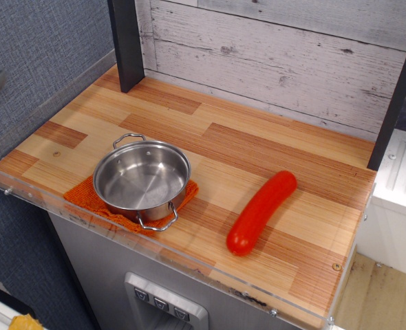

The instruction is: Place the blue measuring spoon to the left of the silver pot.

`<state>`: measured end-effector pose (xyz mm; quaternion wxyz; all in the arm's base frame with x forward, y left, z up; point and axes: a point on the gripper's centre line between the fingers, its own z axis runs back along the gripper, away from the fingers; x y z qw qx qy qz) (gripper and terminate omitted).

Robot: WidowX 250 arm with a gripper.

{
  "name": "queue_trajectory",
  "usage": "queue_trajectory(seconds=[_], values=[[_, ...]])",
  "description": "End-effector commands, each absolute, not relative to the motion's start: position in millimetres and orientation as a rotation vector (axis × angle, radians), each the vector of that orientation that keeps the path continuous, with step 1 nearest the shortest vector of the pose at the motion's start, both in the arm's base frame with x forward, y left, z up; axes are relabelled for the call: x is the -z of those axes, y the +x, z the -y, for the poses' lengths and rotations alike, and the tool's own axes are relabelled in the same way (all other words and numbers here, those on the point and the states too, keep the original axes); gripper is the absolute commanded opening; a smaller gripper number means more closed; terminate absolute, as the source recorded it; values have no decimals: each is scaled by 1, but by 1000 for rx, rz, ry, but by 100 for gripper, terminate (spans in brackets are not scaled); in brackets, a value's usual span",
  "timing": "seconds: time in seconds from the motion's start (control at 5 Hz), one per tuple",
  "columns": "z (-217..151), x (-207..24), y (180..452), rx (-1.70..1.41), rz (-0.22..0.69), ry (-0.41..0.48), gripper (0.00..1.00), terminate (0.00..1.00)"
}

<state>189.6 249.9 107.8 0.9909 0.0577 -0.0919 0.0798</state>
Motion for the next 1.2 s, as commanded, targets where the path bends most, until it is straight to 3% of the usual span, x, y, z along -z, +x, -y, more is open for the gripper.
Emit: queue_trajectory(seconds=[0.0, 0.4, 0.8, 1.0], values=[[-265, -76, 210, -106, 194, 152, 0, 0], [-189, -62, 254, 92, 164, 173, 0, 0], [-179, -37, 258, 108, 94, 154, 0, 0], [-185, -36, 253, 93, 81, 163, 0, 0]])
